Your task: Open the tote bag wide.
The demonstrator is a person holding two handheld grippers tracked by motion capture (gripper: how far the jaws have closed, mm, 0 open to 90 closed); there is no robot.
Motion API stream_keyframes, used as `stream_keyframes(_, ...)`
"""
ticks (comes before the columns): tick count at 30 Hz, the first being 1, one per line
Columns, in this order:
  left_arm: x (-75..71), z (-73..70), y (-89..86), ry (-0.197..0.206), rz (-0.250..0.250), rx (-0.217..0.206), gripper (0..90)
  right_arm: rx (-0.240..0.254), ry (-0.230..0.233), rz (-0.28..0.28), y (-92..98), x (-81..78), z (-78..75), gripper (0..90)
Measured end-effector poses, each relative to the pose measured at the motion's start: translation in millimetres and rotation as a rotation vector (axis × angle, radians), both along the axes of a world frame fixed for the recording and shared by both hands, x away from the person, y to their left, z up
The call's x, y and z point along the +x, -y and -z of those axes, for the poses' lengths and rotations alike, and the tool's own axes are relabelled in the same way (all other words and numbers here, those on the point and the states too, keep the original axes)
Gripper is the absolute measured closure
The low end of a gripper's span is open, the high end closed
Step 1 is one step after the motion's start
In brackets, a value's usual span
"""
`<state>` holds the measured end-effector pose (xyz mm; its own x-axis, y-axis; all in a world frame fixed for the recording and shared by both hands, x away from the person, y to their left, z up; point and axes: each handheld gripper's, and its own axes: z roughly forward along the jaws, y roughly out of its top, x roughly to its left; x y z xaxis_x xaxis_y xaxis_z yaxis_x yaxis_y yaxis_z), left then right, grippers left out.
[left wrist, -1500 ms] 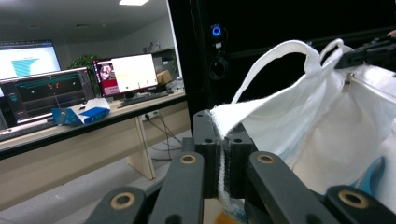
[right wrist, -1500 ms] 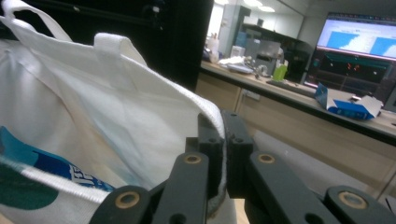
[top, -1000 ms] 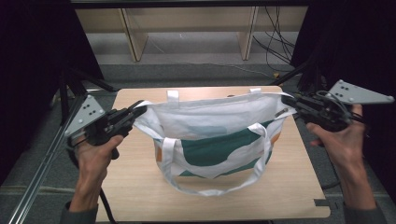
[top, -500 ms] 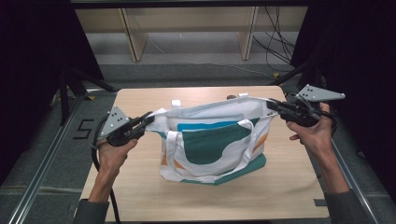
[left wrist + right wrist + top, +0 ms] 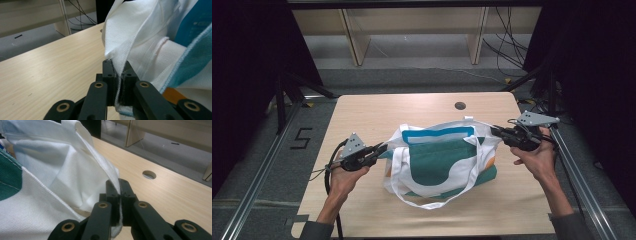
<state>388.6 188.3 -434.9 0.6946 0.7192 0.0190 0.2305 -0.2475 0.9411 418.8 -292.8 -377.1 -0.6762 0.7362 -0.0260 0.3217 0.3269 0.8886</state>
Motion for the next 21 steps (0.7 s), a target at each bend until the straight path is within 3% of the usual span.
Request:
stream_keyframes(5,1.9,11.6,4.7,-0.035,0.003,-0.002,84.8,-0.006,-0.008,0.016,0.0,-2.4,15.3,88.4)
stream_keyframes(7,3.0,17.6,6.4,-0.049,0.015,0.033,84.8,-0.028,-0.029,0.022,-2.1,-3.4,30.5,88.4)
stream_keyframes(11,5.0,28.8,9.2,-0.07,0.034,0.076,84.5,-0.067,-0.034,0.013,-2.6,-1.5,40.2,88.4)
stream_keyframes(14,7.9,44.8,14.2,-0.124,0.044,0.101,84.4,-0.098,-0.067,0.015,-9.2,-4.1,50.9,88.4)
stream_keyframes(15,9.2,52.3,16.4,-0.157,0.056,0.104,84.4,-0.129,-0.054,0.0,-10.1,-2.6,55.5,88.4)
stream_keyframes(18,8.5,57.5,18.2,-0.171,0.049,0.102,84.4,-0.149,-0.118,-0.01,-15.2,-3.5,70.2,88.4)
stream_keyframes(20,6.5,63.5,21.1,-0.193,0.048,0.141,84.4,-0.163,-0.113,-0.009,-15.5,-3.2,74.9,88.4)
stream_keyframes(21,6.3,67.3,23.9,-0.199,0.051,0.139,84.4,-0.167,-0.132,-0.01,-16.7,-3.5,80.3,88.4)
